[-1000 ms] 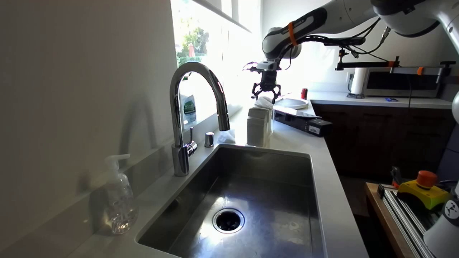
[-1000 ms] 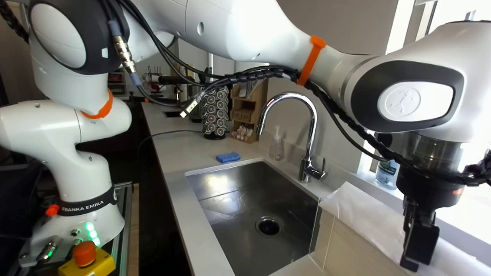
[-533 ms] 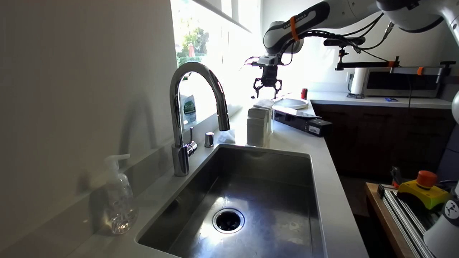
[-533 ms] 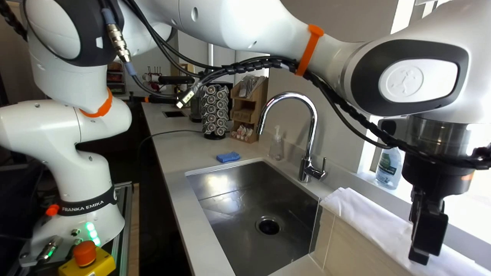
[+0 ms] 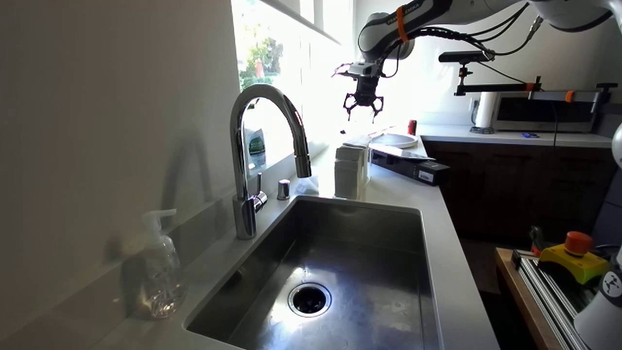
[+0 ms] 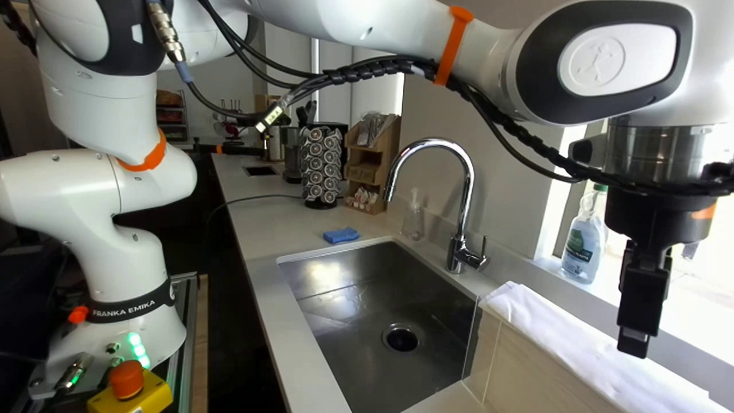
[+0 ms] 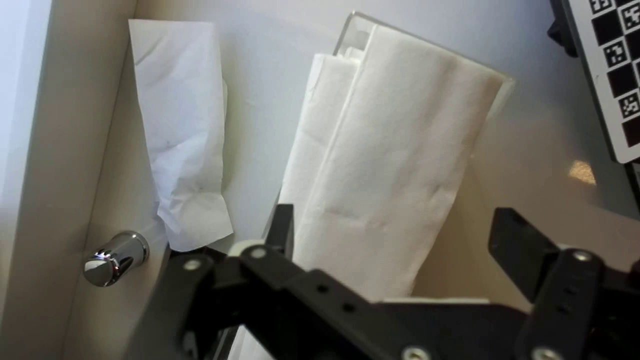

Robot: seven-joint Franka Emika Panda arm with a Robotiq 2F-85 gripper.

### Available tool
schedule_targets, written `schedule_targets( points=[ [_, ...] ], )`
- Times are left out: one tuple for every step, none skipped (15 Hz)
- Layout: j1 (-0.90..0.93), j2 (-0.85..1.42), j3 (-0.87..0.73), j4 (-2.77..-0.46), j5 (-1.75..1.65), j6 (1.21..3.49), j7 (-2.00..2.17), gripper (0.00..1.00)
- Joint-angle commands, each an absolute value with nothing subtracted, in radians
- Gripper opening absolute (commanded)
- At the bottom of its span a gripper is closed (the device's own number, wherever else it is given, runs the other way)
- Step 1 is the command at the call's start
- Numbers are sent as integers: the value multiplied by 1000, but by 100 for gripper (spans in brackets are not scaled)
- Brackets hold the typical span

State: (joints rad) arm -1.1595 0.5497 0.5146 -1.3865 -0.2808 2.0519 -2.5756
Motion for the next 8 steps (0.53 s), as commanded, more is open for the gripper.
schedule_targets(
  points=[
    [-1183, 462, 515, -1467, -256, 2037, -2516, 100],
    [-1184, 446, 513, -1475, -256, 2029, -2491, 100],
    [-1187, 425, 508, -1493, -249, 2023, -2443, 100],
    [-1192, 408, 511, -1505, -233, 2012, -2404, 100],
    [-1198, 392, 512, -1518, -218, 2005, -2369, 100],
    [-1205, 363, 507, -1552, -213, 2036, -2321, 100],
    [-1214, 339, 511, -1575, -192, 2036, -2289, 100],
    [-1224, 316, 513, -1599, -172, 2045, -2256, 100]
  ],
)
